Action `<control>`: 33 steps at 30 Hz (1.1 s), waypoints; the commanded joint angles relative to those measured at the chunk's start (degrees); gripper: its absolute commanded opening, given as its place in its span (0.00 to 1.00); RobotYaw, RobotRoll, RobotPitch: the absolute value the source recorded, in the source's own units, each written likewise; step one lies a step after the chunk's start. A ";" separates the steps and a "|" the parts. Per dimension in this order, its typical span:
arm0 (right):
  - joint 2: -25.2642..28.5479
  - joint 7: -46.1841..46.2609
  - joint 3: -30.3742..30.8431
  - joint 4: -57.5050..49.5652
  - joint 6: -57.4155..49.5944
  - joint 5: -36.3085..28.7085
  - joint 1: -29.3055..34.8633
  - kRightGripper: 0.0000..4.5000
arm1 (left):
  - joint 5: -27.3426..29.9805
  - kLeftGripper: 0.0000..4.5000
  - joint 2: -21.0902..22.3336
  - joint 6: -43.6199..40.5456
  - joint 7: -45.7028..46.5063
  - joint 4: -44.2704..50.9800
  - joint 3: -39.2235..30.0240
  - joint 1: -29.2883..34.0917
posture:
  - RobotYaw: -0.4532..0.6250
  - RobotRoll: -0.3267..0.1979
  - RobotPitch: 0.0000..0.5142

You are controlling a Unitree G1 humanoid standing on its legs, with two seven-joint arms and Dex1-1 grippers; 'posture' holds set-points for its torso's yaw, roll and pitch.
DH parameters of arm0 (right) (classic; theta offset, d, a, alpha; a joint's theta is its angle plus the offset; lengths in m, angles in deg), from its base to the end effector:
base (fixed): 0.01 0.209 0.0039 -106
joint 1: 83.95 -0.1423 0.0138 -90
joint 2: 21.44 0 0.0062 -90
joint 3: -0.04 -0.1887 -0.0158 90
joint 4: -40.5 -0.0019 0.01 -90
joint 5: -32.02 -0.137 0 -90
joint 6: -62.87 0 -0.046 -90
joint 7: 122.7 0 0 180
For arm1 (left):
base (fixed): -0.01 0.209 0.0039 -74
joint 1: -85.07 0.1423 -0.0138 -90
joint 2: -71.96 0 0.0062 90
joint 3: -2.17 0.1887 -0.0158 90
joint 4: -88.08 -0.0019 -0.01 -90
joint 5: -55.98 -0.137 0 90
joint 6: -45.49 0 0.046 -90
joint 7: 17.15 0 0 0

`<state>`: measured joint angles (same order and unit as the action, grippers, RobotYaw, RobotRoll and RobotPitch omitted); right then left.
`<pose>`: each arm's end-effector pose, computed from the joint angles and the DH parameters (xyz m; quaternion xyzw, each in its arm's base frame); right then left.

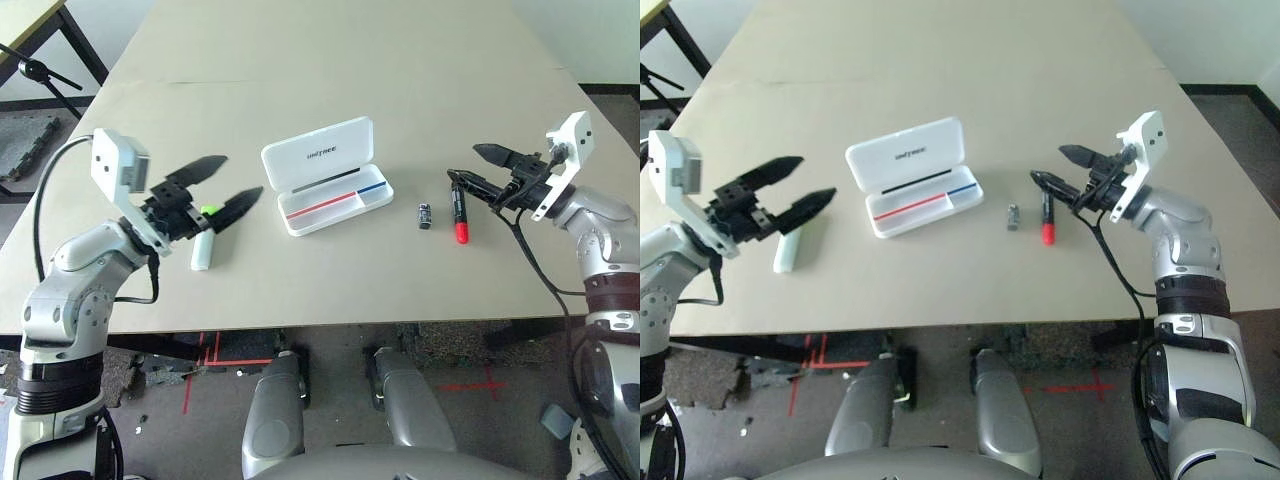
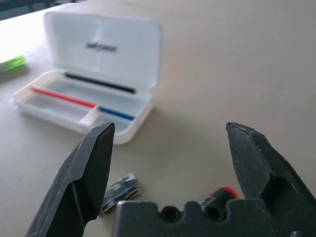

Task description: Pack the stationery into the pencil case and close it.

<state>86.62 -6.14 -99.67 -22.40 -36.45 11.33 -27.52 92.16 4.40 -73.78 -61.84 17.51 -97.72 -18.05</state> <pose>0.2966 -0.2913 0.1501 -0.0532 -0.0053 0.4140 0.9087 0.2238 0.2466 0.1754 0.0587 -0.0217 -0.4265 0.9023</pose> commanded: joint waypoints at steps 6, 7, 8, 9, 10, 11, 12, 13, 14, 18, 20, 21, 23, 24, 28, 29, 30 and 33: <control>0.45 -0.42 1.60 -2.27 -0.36 0.52 1.76 1.00 | -7.42 1.00 -2.05 0.51 -0.67 -1.56 11.98 -5.77 | 0.36 0.62 0.36; 0.42 -0.38 1.64 -2.45 -0.29 0.45 1.97 1.00 | -8.69 1.00 -1.93 0.71 -1.14 -2.01 13.64 -6.00 | 0.36 0.62 0.36; 0.38 -0.34 1.70 -2.59 -0.22 0.42 2.18 1.00 | -9.78 1.00 -2.03 1.00 -1.59 -2.49 15.13 -6.23 | 0.35 0.62 0.36; 0.38 -0.38 1.82 -2.81 -0.15 0.45 2.46 1.00 | -10.88 1.00 -2.23 1.03 -1.93 -3.00 16.69 -6.55 | 0.35 0.62 0.36; 0.36 -0.39 1.97 -3.06 -0.14 0.47 2.71 1.00 | -11.89 1.00 -2.41 1.16 -2.20 -3.48 17.97 -6.84 | 0.35 0.62 0.36; 0.33 -0.42 2.09 -3.21 -0.08 0.47 2.93 1.00 | -12.80 1.00 -2.53 1.32 -2.47 -3.92 19.04 -7.08 | 0.35 0.62 0.36; 0.28 -0.45 2.20 -3.26 0.03 0.48 3.10 1.00 | -13.87 1.00 -2.56 1.36 -2.68 -4.51 20.21 -7.34 | 0.35 0.62 0.35; 0.24 -0.46 2.32 -3.29 0.12 0.49 3.20 1.00 | -15.13 1.00 -2.47 1.25 -2.80 -5.11 21.49 -7.72 | 0.35 0.62 0.35; 0.21 -0.44 2.44 -3.37 0.18 0.51 3.26 1.00 | -16.27 1.00 -2.36 1.12 -2.86 -5.75 22.52 -8.06 | 0.34 0.62 0.35; 0.07 -0.10 2.81 -4.01 0.23 0.52 3.36 1.00 | -20.17 1.00 -2.65 1.27 -2.91 -9.02 25.03 -9.82 | 0.34 0.62 0.35; -0.04 0.03 2.94 -4.09 0.46 0.62 3.41 1.00 | -21.80 1.00 -3.08 1.48 -2.97 -10.65 25.92 -10.72 | 0.34 0.62 0.34; -0.12 0.10 2.99 -4.08 0.63 0.70 3.45 1.00 | -22.11 1.00 -3.35 1.33 -3.14 -11.21 26.11 -11.04 | 0.34 0.62 0.34; -0.22 0.23 3.04 -4.11 0.87 0.79 3.51 1.00 | -22.78 1.00 -3.93 1.26 -3.33 -12.26 26.12 -11.51 | 0.33 0.62 0.34; -0.28 0.32 3.05 -4.21 0.94 0.83 3.57 1.00 | -23.17 1.00 -4.12 1.29 -3.47 -12.69 26.12 -11.68 | 0.33 0.62 0.33; -0.53 0.76 3.04 -4.44 1.22 1.11 3.71 1.00 | -24.47 1.00 -4.48 0.98 -4.22 -13.80 26.50 -12.16 | 0.33 0.62 0.34; -0.59 0.92 3.07 -4.54 1.31 1.21 3.77 1.00 | -24.58 1.00 -4.60 0.58 -4.39 -13.87 26.67 -12.28 | 0.33 0.62 0.34; -0.62 1.05 3.10 -4.74 1.32 1.24 3.87 1.00 | -24.64 1.00 -4.64 0.28 -4.54 -13.84 26.77 -12.32 | 0.32 0.62 0.34; -0.74 1.49 3.05 -5.27 1.32 1.20 4.15 1.00 | -25.35 1.00 -4.70 -2.13 -4.15 -14.06 27.41 -12.59 | 0.32 0.62 0.34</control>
<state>85.94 -4.90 -97.32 -26.69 -35.62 11.96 -24.30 68.02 -0.19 -74.21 -65.88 3.93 -71.34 -30.65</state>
